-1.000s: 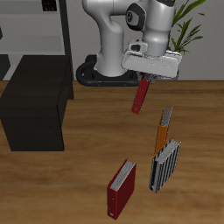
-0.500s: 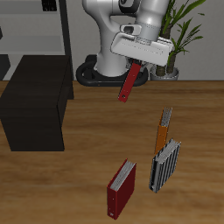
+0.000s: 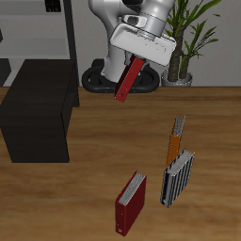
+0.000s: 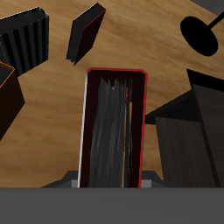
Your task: Place the left red book flat on top of the shelf
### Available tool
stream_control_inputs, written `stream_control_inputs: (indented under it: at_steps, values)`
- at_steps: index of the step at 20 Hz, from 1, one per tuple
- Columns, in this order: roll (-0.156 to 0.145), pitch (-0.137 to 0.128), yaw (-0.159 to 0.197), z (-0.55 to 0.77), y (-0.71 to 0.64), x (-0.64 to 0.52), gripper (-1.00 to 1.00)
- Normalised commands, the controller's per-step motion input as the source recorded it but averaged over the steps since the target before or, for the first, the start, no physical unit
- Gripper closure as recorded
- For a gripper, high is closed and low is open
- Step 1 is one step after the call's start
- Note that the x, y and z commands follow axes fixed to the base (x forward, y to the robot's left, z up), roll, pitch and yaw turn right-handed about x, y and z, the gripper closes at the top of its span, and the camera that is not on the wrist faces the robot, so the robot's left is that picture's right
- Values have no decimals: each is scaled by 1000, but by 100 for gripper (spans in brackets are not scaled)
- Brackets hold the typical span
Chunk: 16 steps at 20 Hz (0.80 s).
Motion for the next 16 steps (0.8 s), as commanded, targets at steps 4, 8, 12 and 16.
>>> stream_control_inputs:
  at_steps: [4, 8, 12, 16]
  values:
    - [-111, -37, 55, 203, -424, 86, 100]
    - [-133, 5, 19, 150, -399, 142, 100]
    - [-124, 2, 8, 158, -306, 113, 100]
    - [-103, -61, 11, 368, -291, 20, 100]
